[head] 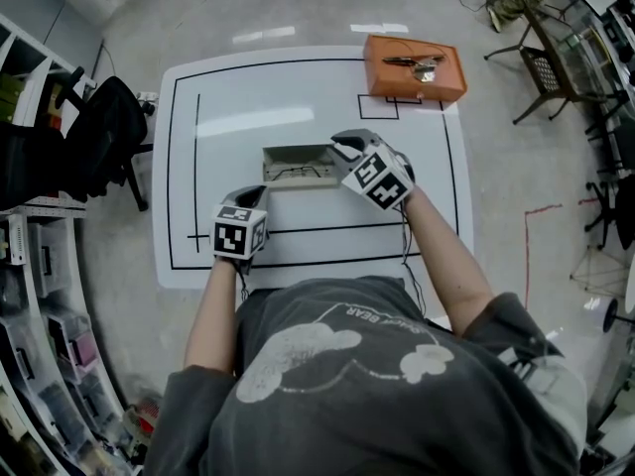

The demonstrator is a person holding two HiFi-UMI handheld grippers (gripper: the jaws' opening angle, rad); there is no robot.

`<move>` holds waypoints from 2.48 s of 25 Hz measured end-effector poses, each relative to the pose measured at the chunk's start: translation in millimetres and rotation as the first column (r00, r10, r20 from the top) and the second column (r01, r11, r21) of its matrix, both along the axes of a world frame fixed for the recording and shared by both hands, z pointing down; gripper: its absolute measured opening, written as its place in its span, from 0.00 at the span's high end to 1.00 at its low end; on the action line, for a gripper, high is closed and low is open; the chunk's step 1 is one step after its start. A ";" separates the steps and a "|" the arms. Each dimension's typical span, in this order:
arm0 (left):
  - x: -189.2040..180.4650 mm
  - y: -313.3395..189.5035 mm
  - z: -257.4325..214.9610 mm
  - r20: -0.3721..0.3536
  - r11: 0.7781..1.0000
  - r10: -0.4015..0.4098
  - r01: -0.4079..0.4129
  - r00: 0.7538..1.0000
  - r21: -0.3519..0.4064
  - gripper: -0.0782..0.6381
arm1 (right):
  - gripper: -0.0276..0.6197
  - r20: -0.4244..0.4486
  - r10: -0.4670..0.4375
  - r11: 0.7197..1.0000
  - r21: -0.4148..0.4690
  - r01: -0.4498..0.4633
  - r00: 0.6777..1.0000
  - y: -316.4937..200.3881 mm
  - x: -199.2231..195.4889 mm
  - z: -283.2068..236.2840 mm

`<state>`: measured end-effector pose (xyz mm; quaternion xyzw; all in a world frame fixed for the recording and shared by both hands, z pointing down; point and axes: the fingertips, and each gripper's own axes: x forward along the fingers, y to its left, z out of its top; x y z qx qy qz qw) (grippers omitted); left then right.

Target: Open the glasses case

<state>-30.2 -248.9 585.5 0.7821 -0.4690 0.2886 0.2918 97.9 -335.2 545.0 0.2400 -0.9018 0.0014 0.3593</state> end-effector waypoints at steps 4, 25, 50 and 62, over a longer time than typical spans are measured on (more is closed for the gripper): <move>-0.7 0.8 2.7 0.034 1.000 -0.011 0.012 0.999 -0.022 0.89 | 0.85 0.010 -0.009 1.000 0.013 0.009 1.000 4.2 3.2 -2.3; -5.6 50.2 -44.5 -0.012 0.967 -0.245 0.245 0.969 0.069 0.89 | 0.95 0.176 0.047 0.997 0.059 -0.058 0.983 28.8 39.0 -32.0; -88.1 44.9 -59.2 -0.135 0.974 0.168 -0.144 0.976 0.176 0.89 | 0.96 0.142 0.533 0.839 0.034 -0.543 0.834 115.5 -9.5 -38.9; -155.8 90.5 -80.6 -0.182 0.938 0.303 -0.259 0.935 0.232 0.89 | 0.96 0.131 0.648 0.750 0.064 -0.658 0.751 181.8 -84.7 -56.1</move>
